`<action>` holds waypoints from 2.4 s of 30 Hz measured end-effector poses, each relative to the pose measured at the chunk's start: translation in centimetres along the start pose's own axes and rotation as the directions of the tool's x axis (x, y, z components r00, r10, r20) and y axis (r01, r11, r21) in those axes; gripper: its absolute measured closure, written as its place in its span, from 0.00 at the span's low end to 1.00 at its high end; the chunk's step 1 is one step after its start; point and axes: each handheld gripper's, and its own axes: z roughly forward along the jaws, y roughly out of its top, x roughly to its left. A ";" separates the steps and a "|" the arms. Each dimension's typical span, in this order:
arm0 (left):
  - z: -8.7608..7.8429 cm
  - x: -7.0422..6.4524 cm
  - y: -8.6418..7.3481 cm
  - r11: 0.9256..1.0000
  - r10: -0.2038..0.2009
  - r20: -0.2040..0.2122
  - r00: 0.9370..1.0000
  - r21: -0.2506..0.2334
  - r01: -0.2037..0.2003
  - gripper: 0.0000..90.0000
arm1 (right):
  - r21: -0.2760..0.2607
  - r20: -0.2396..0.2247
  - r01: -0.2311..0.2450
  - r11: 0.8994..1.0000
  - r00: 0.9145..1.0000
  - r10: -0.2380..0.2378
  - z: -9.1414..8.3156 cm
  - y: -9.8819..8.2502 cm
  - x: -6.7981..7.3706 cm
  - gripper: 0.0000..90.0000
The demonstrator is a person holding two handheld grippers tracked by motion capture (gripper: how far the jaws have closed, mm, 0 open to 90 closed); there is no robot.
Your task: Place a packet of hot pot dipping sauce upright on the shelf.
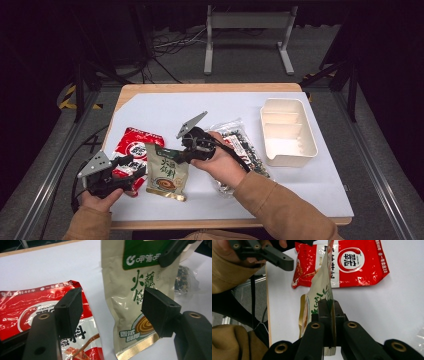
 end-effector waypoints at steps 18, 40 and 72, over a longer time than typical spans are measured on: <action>-0.2 0.0 0.1 0.999 0.034 0.046 0.998 -0.010 -0.033 0.36 | 0.000 0.184 0.177 0.984 0.967 -0.174 -3.2 1.1 2.9 1.00; -0.1 0.2 -0.1 1.000 0.023 0.032 0.999 -0.004 -0.023 0.36 | -0.045 0.178 0.151 0.987 0.974 -0.141 -8.7 0.6 0.6 1.00; -0.4 0.2 -0.5 1.000 -0.003 0.009 1.000 0.008 0.003 0.36 | -0.098 0.295 0.156 0.983 0.948 -0.121 -18.5 -2.1 -4.0 1.00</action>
